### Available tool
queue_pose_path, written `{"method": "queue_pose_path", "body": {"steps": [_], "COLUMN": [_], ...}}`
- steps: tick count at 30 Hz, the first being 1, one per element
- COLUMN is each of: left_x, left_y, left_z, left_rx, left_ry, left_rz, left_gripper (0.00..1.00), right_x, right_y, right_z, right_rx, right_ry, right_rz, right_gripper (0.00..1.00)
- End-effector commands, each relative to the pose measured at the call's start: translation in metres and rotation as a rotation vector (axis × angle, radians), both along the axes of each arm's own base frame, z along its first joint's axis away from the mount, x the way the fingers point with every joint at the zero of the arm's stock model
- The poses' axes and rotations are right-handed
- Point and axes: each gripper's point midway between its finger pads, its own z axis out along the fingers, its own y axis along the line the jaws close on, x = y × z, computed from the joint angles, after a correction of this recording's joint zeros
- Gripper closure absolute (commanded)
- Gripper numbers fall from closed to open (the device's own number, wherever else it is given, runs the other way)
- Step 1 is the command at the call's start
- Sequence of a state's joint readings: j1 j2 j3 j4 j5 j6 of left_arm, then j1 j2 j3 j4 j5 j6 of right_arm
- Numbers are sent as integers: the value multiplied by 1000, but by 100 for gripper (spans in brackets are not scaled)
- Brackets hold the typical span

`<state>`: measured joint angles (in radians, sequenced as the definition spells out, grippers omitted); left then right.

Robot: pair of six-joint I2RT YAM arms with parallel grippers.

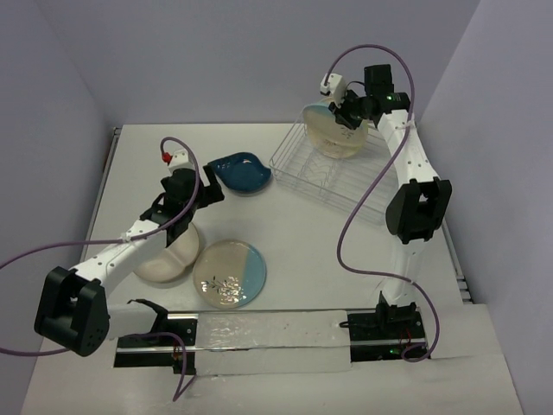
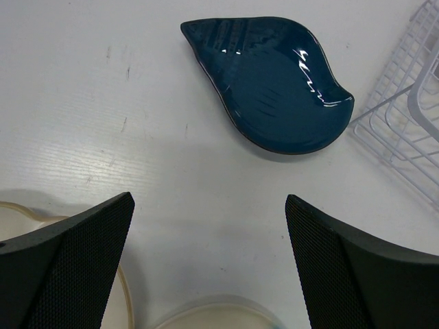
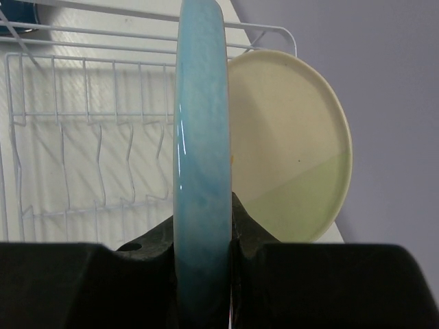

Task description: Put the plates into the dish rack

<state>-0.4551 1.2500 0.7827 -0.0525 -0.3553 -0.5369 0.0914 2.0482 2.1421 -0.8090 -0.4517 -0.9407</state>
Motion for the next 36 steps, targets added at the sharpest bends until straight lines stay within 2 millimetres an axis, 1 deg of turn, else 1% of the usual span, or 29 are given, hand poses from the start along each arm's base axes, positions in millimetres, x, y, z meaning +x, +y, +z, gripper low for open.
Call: {"method": "queue_pose_path", "body": {"steps": [1, 13, 15, 21, 26, 30, 35, 36], "left_x": [17, 18, 17, 17, 16, 15, 14, 13], "left_y": [-7, -4, -5, -4, -4, -4, -4, -4], "left_z": [26, 22, 21, 20, 18, 17, 16, 16], "left_rx": [-26, -31, -33, -34, -36, -36, -40, -43], "left_ry": [-65, -53, -52, -47, -42, -40, -35, -36], "left_rz": [-20, -20, -24, -24, -24, -24, -24, -25], "left_gripper": [1, 1, 1, 1, 1, 1, 1, 1], "right_x": [28, 33, 37, 47, 50, 52, 52, 52], "right_y": [0, 8, 9, 8, 10, 8, 5, 4], "right_z": [59, 22, 13, 0, -14, -26, -31, -33], "right_rx": [40, 80, 88, 111, 106, 88, 73, 69], "right_ry": [-203, -117, -100, -85, -68, -57, -52, -52], "right_rz": [-33, -22, -34, -74, -95, -119, -141, -148], "right_gripper": [100, 100, 100, 98, 91, 81, 73, 68]}}
